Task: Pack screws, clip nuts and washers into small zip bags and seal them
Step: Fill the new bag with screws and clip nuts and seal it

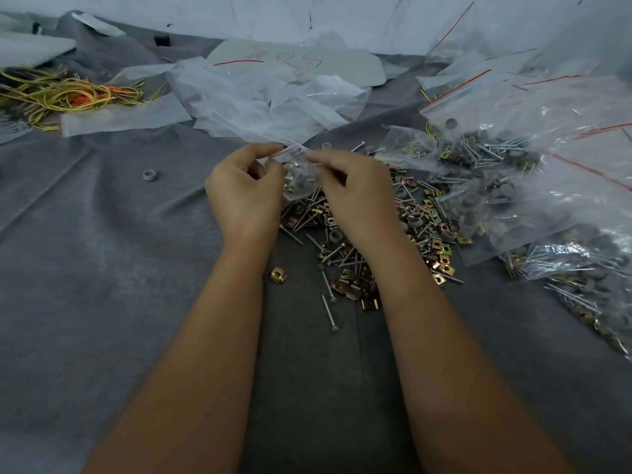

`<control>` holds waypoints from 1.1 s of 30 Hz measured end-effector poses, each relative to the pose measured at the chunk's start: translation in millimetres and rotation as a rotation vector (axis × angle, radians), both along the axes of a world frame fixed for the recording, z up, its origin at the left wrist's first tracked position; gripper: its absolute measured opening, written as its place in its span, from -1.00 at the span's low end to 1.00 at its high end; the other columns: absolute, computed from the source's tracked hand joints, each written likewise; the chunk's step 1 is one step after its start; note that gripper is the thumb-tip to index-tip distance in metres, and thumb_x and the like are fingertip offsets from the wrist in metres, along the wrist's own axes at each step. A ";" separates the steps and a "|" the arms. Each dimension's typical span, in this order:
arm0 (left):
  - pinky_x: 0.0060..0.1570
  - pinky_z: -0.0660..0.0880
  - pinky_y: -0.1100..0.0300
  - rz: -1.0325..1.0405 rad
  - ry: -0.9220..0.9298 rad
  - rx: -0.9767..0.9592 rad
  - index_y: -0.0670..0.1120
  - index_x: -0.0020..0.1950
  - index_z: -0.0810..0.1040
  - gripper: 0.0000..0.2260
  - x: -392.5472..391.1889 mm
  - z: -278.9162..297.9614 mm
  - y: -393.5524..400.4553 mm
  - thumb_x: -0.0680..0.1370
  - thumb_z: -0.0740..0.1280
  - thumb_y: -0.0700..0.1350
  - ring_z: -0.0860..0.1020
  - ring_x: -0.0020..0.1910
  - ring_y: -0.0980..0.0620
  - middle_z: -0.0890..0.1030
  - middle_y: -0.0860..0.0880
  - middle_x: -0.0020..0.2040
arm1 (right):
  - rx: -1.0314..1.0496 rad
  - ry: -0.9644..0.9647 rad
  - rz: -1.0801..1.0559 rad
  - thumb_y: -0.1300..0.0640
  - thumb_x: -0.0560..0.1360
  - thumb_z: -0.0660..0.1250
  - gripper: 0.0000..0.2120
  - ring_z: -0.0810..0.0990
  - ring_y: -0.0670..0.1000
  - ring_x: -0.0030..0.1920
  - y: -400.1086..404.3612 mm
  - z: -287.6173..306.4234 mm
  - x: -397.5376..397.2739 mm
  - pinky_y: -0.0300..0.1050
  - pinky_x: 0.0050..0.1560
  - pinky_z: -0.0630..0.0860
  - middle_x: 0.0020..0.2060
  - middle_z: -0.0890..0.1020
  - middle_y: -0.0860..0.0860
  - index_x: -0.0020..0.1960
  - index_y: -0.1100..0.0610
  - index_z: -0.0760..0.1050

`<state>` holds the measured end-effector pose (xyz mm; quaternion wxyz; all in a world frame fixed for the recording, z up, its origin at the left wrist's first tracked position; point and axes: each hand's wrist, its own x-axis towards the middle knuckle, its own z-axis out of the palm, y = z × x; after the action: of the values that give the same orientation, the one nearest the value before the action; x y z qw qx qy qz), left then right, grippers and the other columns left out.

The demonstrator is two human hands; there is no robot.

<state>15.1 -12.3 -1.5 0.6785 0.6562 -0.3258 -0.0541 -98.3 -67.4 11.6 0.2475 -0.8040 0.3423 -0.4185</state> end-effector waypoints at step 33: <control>-0.08 0.59 0.08 -0.196 0.059 0.090 0.07 0.01 0.68 -0.83 -6.2 -1.5 -2.1 0.60 0.29 -0.08 0.65 -0.16 0.09 0.70 -0.07 -0.16 | -0.128 0.125 -0.025 0.11 0.53 0.36 -0.83 0.50 -0.06 -0.06 0.3 2.9 -5.7 -0.09 0.01 0.48 -0.10 0.56 -0.06 0.10 0.08 0.63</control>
<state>8.9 -14.4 -3.0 0.6492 0.6490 -0.3656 -0.1538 -104.0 -67.2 14.5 0.1685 -0.8384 0.3397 -0.3915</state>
